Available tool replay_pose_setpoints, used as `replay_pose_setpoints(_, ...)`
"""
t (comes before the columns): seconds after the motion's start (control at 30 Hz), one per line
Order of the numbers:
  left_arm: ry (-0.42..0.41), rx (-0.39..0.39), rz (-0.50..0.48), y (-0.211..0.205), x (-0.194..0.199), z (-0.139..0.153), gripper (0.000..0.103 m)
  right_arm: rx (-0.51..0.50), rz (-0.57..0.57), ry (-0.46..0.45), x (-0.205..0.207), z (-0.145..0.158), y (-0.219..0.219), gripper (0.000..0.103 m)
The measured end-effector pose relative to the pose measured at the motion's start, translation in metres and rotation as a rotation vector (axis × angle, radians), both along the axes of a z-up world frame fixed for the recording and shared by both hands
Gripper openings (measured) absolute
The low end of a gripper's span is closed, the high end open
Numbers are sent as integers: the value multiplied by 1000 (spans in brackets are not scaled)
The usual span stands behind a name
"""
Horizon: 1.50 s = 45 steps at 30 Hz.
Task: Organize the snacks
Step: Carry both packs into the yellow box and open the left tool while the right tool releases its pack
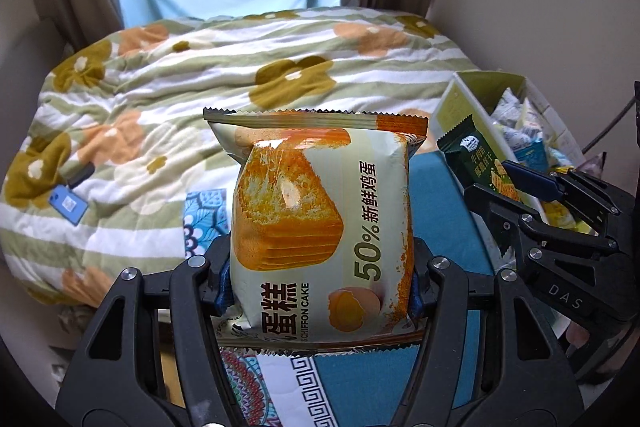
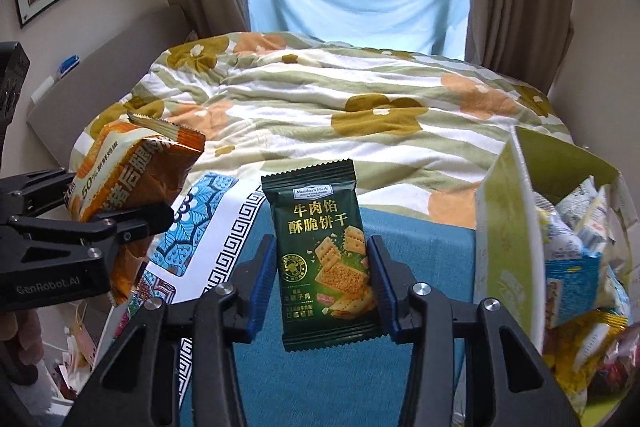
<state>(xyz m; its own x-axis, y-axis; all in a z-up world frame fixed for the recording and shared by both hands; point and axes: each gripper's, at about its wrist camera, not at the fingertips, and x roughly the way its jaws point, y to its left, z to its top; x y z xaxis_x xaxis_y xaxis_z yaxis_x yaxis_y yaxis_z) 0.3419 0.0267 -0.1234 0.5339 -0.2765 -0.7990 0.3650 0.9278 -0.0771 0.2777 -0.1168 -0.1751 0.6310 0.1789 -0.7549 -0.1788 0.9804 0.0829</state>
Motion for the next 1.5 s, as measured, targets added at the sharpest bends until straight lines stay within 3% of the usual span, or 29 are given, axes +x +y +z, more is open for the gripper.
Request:
replay_pose_setpoints(0.2,-45,-65,-128,-68,-11,40,59,57,-206,-40,-36,58,-56,42)
replay_pose_setpoints(0.33,-73,-105,-181,-124,-24,52,59,25,-308,-79,-59,87,-103,42)
replay_pose_setpoints(0.5,-23,-128,-210,-203,-41,38,59,-10,-385,-128,-82,105,-163,42)
replay_pose_setpoints(0.63,15,-120,-216,-251,-53,21,59,-1,-377,-127,-89,105,-203,42)
replay_pose_setpoints(0.7,15,-114,-190,-266,-56,15,67,5,-363,-130,-93,105,-219,42)
replay_pose_setpoints(0.77,16,-118,-145,-273,-57,11,102,10,-347,-133,-93,103,-235,42)
replay_pose_setpoints(1.17,6,-112,130,-233,-82,1,102,69,-171,-87,-80,77,-280,42)
replay_pose_setpoints(1.5,14,-36,187,-231,-86,7,102,115,-90,11,-45,65,-283,43)
